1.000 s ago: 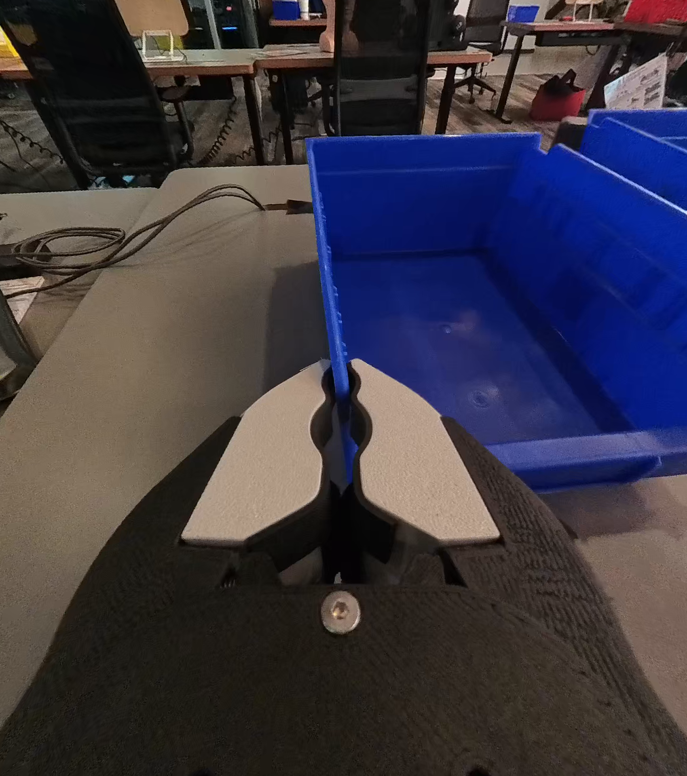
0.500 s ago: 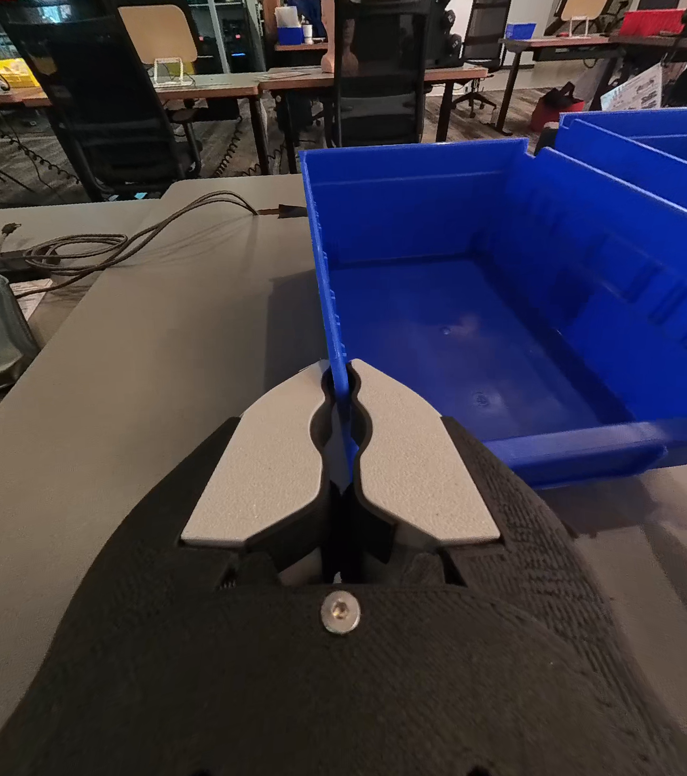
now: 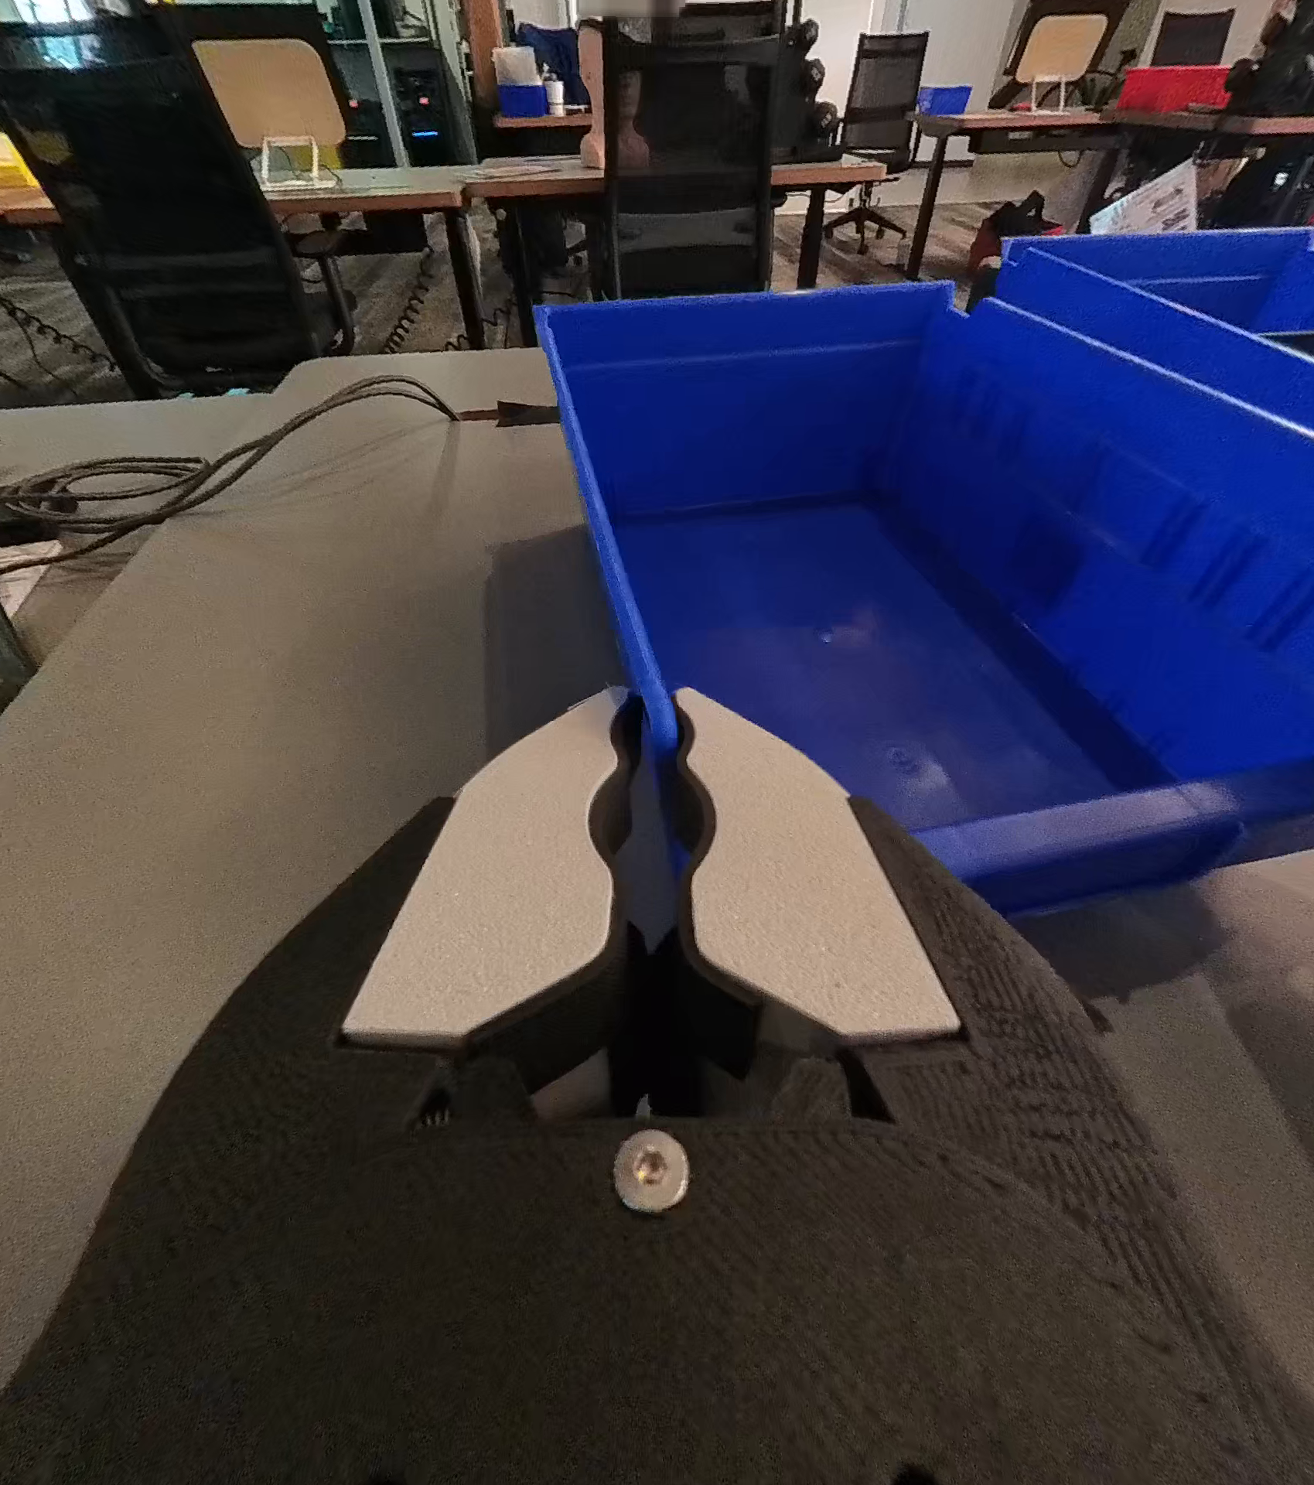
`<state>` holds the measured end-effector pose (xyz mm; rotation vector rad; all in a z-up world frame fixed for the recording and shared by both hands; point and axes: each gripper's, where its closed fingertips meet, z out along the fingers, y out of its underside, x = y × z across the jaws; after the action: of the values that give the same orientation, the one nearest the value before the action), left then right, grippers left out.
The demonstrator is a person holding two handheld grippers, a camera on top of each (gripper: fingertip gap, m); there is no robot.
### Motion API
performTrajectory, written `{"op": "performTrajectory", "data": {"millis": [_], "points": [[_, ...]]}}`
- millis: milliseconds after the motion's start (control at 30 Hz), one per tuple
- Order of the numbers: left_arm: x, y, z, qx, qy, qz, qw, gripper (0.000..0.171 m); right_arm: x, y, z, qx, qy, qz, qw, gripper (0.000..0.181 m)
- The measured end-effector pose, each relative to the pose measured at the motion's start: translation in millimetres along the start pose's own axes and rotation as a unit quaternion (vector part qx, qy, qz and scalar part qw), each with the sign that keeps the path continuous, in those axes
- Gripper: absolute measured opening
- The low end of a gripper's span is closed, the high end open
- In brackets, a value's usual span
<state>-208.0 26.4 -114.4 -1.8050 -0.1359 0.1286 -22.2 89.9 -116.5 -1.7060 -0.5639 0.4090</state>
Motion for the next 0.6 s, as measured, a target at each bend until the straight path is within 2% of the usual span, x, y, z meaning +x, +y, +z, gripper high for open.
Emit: {"op": "performTrajectory", "data": {"millis": [200,333,500,600], "points": [[4.6,-1.0,-2.0,0.003,0.021,-0.005,1.0,0.014,0.4,6.1,8.1,-0.027,-0.036,0.012,0.999,0.01],[-5.7,-18.8,-12.1,0.034,0.009,-0.012,0.999,0.044,6.0,7.1,6.1,-0.032,-0.028,-0.008,0.999,0.006],[-8.9,-43.2,-24.7,0.055,0.034,-0.036,0.997,0.049,12.3,7.9,-4.5,-0.027,-0.025,0.005,0.999,0.004],[-5.9,-58.7,-35.3,0.072,0.044,-0.012,0.996,0.049,16.9,9.1,-14.9,-0.028,-0.02,0.003,0.999,0.003]]}}
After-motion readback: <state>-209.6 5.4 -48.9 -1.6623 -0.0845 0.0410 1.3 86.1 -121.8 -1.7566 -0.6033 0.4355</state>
